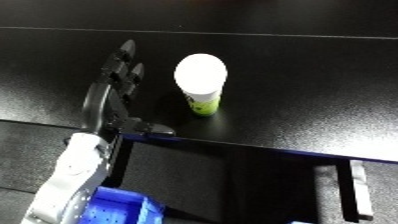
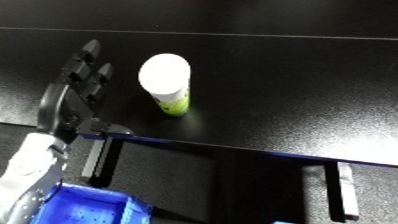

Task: Pick up the object and place it into the box

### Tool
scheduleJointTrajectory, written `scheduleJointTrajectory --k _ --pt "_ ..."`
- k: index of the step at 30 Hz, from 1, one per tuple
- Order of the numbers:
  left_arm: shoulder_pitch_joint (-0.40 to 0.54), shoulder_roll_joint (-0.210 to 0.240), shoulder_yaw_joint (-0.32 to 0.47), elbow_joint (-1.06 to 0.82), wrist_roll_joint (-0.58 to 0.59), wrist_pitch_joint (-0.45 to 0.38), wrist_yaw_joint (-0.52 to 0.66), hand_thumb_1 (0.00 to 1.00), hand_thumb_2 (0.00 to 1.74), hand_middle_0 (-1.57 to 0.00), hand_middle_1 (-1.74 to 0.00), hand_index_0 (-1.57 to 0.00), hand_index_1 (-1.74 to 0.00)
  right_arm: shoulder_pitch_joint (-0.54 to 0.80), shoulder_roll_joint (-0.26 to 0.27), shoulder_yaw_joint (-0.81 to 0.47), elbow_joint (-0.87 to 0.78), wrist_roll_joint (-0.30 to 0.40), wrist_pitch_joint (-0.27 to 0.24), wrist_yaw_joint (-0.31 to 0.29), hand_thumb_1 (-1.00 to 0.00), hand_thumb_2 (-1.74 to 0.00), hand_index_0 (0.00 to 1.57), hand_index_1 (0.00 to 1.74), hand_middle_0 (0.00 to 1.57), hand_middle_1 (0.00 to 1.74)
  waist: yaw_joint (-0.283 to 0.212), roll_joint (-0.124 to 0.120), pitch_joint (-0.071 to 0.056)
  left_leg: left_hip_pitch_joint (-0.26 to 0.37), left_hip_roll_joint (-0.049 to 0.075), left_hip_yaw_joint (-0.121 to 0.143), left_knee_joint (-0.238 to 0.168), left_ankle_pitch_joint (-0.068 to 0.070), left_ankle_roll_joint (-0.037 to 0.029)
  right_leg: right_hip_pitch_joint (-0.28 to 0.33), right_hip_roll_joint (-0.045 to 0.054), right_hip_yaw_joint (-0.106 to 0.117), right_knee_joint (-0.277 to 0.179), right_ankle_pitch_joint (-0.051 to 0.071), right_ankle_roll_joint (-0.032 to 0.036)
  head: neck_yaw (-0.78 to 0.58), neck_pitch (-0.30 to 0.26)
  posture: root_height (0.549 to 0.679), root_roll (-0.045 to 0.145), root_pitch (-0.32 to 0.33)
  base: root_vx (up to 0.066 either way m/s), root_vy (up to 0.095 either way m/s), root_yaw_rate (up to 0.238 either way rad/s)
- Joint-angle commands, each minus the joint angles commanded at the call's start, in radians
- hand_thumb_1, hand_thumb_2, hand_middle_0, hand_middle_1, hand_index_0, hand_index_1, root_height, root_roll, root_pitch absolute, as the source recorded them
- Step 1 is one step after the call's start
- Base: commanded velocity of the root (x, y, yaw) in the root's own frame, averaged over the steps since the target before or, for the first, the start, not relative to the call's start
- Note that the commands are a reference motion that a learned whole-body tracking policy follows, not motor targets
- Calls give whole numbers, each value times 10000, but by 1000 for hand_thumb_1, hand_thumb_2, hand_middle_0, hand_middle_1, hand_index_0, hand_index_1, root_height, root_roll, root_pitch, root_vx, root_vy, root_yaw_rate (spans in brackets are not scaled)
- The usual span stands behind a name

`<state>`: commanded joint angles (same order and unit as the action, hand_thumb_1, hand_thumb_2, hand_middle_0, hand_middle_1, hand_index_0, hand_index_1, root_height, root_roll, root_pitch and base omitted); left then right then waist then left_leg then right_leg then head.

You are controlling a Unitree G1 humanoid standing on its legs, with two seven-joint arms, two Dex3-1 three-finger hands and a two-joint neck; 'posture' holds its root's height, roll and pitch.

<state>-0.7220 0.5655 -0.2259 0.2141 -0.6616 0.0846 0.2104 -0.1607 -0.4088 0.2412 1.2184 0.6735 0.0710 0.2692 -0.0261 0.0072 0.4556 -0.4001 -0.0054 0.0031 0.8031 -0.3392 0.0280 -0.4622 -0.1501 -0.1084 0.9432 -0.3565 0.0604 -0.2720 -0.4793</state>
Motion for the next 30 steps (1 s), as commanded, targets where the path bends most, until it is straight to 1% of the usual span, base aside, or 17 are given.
scheduleJointTrajectory --k 3,7,13,17,19,23,26,30 --pt "-317 -83 -226 495 -31 43 59 0 0 0 0 0 0 -65 -39 30 -92 29 15 7 0 0 0 0 0 0 -109 -36 71 -88 19 56 83 -29 35 -138 30 60 30 45 27 -264 399 616 22 -81 10 12 -61" --pt "-782 -164 -490 1125 103 -48 72 0 0 0 0 0 0 -192 -101 61 -228 113 -20 48 0 0 0 0 0 0 -261 -98 195 -234 58 148 196 -80 77 -342 76 131 39 121 66 -566 955 615 20 -72 -9 11 -80" --pt "-1507 -219 -862 1785 251 -138 -15 0 0 0 0 0 0 -385 -143 154 -470 297 -33 -45 0 0 0 0 0 0 -447 -186 376 -496 114 281 395 -191 121 -623 143 233 55 193 99 -653 1374 613 18 -56 -27 3 -69" --pt "-1803 -329 -1042 2031 382 -172 -25 0 0 0 0 0 0 -472 -120 195 -569 404 -49 -108 0 0 0 0 0 0 -553 -200 453 -574 129 328 543 -308 169 -740 165 295 119 192 101 -718 1411 611 17 -53 -6 3 -54" --pt "-1940 -380 -1094 2159 378 -176 -42 100 174 -157 -174 -157 -174 -486 -94 217 -589 415 -58 -106 0 0 0 0 0 0 -603 -201 459 -591 136 351 614 -369 184 -766 175 327 132 188 102 -774 1354 610 17 -52 21 4 -76" --pt "-2232 -441 -1170 2333 360 -271 -155 300 522 -471 -522 -471 -522 -452 -38 270 -571 376 -68 -60 0 0 0 0 0 0 -698 -184 441 -567 161 398 673 -459 195 -765 192 394 106 176 111 -933 1221 610 18 -50 30 4 -68" --pt "-2435 -431 -1234 2332 307 -323 -224 450 783 -706 -783 -706 -783 -391 -11 303 -541 349 -88 -39 0 0 0 0 0 0 -737 -156 423 -509 168 424 632 -480 198 -720 196 416 56 173 111 -982 1189 610 19 -50 22 -1 -23" --pt "-2635 -395 -1331 2196 303 -276 -250 650 1131 -1020 -1131 -1020 -1131 -336 32 334 -515 307 -143 -23 0 0 0 0 0 0 -759 -115 421 -429 162 419 550 -473 190 -645 203 415 -3 167 98 -1050 1177 612 20 -50 8 -8 13"
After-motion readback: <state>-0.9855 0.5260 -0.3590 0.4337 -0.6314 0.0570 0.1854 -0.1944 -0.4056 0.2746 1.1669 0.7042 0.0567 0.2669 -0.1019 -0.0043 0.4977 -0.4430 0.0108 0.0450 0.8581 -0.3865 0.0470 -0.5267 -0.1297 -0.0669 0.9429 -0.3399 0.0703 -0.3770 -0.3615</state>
